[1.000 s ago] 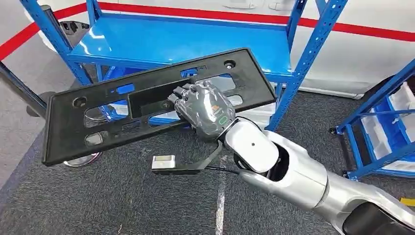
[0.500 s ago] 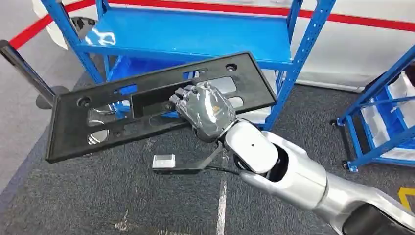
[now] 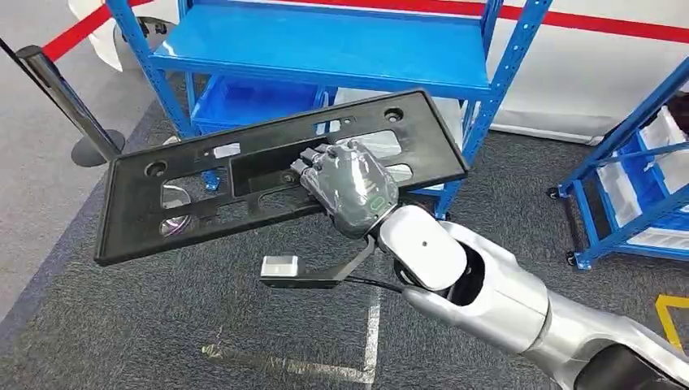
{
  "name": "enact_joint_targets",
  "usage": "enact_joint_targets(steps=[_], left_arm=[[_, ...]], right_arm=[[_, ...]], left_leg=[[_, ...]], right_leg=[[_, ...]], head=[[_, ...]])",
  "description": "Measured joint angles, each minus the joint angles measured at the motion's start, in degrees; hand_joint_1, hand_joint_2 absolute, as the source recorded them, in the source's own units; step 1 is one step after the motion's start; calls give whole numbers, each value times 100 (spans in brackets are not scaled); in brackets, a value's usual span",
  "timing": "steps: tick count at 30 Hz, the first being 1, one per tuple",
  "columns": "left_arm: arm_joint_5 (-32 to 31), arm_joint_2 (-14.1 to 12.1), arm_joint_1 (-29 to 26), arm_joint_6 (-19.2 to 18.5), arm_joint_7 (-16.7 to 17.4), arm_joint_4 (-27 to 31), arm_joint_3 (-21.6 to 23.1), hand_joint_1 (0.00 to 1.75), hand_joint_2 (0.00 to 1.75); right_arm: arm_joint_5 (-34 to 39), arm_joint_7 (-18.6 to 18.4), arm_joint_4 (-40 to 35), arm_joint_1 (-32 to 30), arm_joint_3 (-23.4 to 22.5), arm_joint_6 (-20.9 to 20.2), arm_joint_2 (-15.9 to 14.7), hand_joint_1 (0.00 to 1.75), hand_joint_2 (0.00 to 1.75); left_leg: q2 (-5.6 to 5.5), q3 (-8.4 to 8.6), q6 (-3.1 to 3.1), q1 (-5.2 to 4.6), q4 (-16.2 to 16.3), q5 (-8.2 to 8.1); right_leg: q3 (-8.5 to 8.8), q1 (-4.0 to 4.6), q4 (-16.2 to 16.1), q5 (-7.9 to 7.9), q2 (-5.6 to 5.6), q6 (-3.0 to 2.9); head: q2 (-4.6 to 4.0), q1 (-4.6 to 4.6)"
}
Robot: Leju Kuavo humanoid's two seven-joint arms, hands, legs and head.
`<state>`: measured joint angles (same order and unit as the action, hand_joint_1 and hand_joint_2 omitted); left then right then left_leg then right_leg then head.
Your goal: Take the parts from the cabinet and place them on the table.
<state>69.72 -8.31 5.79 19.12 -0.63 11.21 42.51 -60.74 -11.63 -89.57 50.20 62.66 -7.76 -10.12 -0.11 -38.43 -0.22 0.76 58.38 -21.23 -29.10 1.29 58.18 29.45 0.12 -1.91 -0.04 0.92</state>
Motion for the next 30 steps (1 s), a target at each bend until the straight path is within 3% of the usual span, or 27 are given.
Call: enact_joint_targets(steps=[2,3,4,5,6,7,8,9,10,12,13,14,15,17,18,19,21,23,24,25,27,28,29,30], left_arm=[[13,2,-9,4,-5,0,0,0,175],[22,-9,-31,7,-7,-4,-2,0,175],[31,9,-31,2,-13,-2,0,0,175],[50,18,-29,2,-24,-2,0,0,175],[55,15,-30,4,-28,-2,0,0,175],[63,9,-33,4,-42,-2,0,0,175],[68,9,-35,4,-48,-2,0,0,175],[70,9,-36,4,-59,-4,0,0,175],[70,7,-35,4,-70,-4,0,0,175],[70,-2,-37,18,-160,-4,0,0,175],[70,-4,-17,26,-188,-2,0,0,175],[70,-15,-3,48,-197,-4,0,0,175],[81,-20,-1,61,-186,-4,0,0,175],[125,-20,-2,70,-83,-4,-2,0,175],[125,-15,-6,70,-35,-4,-2,0,175],[125,-11,-7,68,-11,-4,0,0,175],[124,-11,-11,63,6,-4,0,0,175],[122,-11,-16,59,11,-4,0,0,175],[122,-11,-19,55,9,-4,0,0,175],[122,-11,-24,52,9,-4,0,0,175],[122,-4,-25,50,9,-4,0,0,175],[122,-2,-23,48,9,-4,0,0,175],[122,-2,-20,48,7,-4,0,0,175],[122,-4,-2,48,4,-4,0,0,175]], right_arm=[[-9,-2,2,18,0,-2,-2,175,175],[-9,-2,2,13,0,-4,0,175,175],[-9,-2,4,13,0,-7,0,175,175],[-9,-2,2,21,0,-7,2,175,175],[-9,-2,4,19,0,-7,0,175,175],[-9,-2,4,11,0,-9,0,175,175],[-9,-2,4,1,0,-15,0,175,175],[-9,-2,4,-4,2,-15,0,175,175],[-9,-2,4,-4,2,-17,0,175,175],[-7,-2,4,-3,2,-26,0,175,175],[-7,-2,4,1,2,-26,2,175,175],[-4,-2,4,5,0,-24,0,175,175],[0,-2,4,1,0,-26,0,175,175],[13,-2,4,0,0,-24,0,175,175],[13,-2,4,2,0,-24,0,175,175],[13,-2,4,7,0,-26,-2,175,175],[13,-22,4,8,0,-28,-2,175,175],[11,-39,24,-22,0,-33,-4,175,175],[4,-44,35,-33,0,-35,-7,175,175],[0,-48,44,-39,0,-39,-9,175,175],[-9,-61,50,-38,0,-44,-13,175,175],[-15,-72,50,-33,0,-46,-13,175,175],[-22,-72,55,-29,0,-50,-13,175,175],[-31,-72,50,-25,0,-57,-13,175,175]], left_leg=[[-4,7,-80,26,-69,102],[-15,-35,-104,24,-70,97],[-18,-102,-140,11,34,-121],[-17,-188,-176,30,333,-467],[-15,-292,-210,37,730,-762],[-15,-408,-241,41,1158,-960],[-14,-493,-271,42,1520,-1017],[-14,-480,-288,44,1635,-935],[-14,-326,-300,47,1483,-759],[18,325,-308,51,553,-453],[151,555,-303,39,104,-615],[172,648,-232,-31,34,-615],[137,598,-159,-26,53,-581],[84,570,-79,-36,31,-563],[65,583,6,22,-44,-506],[60,575,51,27,-60,-473],[34,504,121,40,-61,-425],[-25,421,113,40,-54,-370],[-70,388,100,44,-46,-347],[-116,361,82,51,-36,-329],[-217,331,49,69,-14,-310],[-263,316,16,83,11,-303],[-302,257,-35,84,23,-284],[-353,201,-81,74,59,-253]], right_leg=[[-63,18,-87,-78,0,-28],[-33,-75,-184,-188,-25,-44],[-60,-71,-217,-257,-29,-51],[-115,-81,-216,-311,-42,-107],[-168,-81,-210,-354,-43,-90],[-224,-80,-204,-389,-43,-88],[-292,-82,-180,-425,-43,-81],[-356,-89,-149,-447,-43,-71],[-431,-98,-97,-464,-43,-53],[-539,-116,14,-469,-71,-39],[-576,-99,62,-464,-87,-29],[-619,-71,90,-470,-93,-1],[-616,-55,96,-491,-110,33],[-623,-68,85,-531,-150,92],[-643,-49,106,-510,-150,120],[-702,-72,200,-393,-93,162],[-986,-93,931,95,-31,206],[-1333,-145,1793,454,-30,242],[-1361,-161,1905,443,-30,251],[-1258,-176,1761,330,-28,251],[-760,-201,905,-95,13,239],[-461,-216,368,-284,163,226],[-397,-240,213,-177,478,218],[-400,-236,156,-205,467,219]], head=[[0,-35],[0,-48],[0,-35],[0,5],[0,16],[0,7],[0,13],[0,13],[0,13],[0,15],[0,15],[0,24],[0,0],[0,0],[0,13],[0,1],[0,-44],[0,-46],[0,-46],[0,-46],[0,-46],[0,-48],[0,-41],[0,-26]])
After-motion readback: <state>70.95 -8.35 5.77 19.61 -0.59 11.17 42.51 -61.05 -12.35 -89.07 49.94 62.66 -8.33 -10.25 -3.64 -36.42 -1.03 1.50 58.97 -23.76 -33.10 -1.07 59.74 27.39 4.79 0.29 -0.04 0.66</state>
